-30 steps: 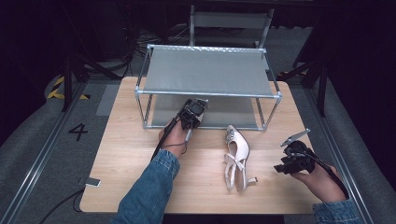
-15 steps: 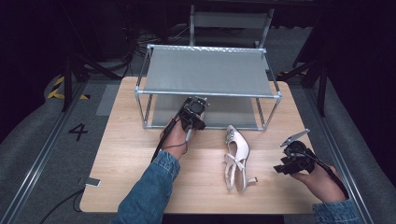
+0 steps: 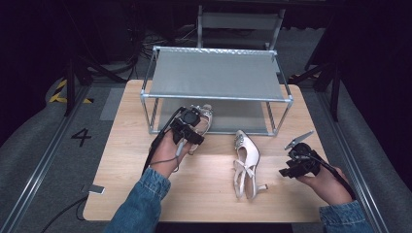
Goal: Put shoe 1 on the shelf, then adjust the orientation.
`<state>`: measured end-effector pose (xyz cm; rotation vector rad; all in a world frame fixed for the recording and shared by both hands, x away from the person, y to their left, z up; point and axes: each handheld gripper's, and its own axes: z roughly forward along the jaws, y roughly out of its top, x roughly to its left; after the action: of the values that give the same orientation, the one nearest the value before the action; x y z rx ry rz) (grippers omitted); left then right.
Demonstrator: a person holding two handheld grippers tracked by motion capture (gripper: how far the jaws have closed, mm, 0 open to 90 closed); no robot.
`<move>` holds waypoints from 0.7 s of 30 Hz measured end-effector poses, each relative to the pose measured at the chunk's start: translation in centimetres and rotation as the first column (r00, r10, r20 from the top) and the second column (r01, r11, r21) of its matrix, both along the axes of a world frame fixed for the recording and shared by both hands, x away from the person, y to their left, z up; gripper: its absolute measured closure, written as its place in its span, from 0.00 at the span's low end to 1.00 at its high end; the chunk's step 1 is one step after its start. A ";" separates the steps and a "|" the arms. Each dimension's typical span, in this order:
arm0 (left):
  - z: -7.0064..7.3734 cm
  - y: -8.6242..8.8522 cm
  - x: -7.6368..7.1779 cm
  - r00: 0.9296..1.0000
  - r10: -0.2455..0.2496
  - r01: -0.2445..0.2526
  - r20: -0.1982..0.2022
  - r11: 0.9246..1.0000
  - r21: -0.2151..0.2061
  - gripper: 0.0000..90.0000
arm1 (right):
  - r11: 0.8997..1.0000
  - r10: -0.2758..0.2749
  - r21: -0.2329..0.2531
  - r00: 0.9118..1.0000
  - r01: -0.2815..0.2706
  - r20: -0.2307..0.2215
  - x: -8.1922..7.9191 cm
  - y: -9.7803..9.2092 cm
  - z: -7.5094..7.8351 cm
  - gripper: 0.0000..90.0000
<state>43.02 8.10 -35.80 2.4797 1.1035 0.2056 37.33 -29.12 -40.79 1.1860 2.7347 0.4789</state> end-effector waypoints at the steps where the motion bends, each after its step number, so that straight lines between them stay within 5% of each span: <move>1: 0.1 0.3 -0.3 1.000 -0.003 0.003 -0.008 1.000 -0.001 0.52 | 1.000 0.007 0.003 1.000 -0.007 -0.001 0.1 0.2 0.1 0.55; 7: 0.6 1.6 -2.4 0.999 -0.039 0.040 -0.031 0.998 0.046 0.52 | 1.000 0.021 0.007 1.000 -0.021 -0.005 0.6 0.8 0.2 0.56; 11: 1.4 2.6 -3.9 0.999 -0.031 0.031 -0.010 0.999 0.031 0.51 | 0.999 0.031 0.006 1.000 -0.031 -0.005 0.9 1.2 0.2 0.55; 13: 1.4 3.1 -4.3 0.999 -0.033 0.035 -0.031 0.999 0.036 0.50 | 0.999 0.034 0.007 0.999 -0.034 -0.007 1.0 1.3 0.2 0.55; 21: -1.4 3.9 -4.2 0.993 -0.021 0.028 -0.118 0.998 0.058 0.53 | 0.999 0.041 0.010 0.999 -0.041 -0.002 1.1 1.5 0.3 0.55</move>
<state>38.83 12.00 -37.23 2.5860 1.1284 0.0875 38.47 -27.64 -40.49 1.1349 2.7670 0.4968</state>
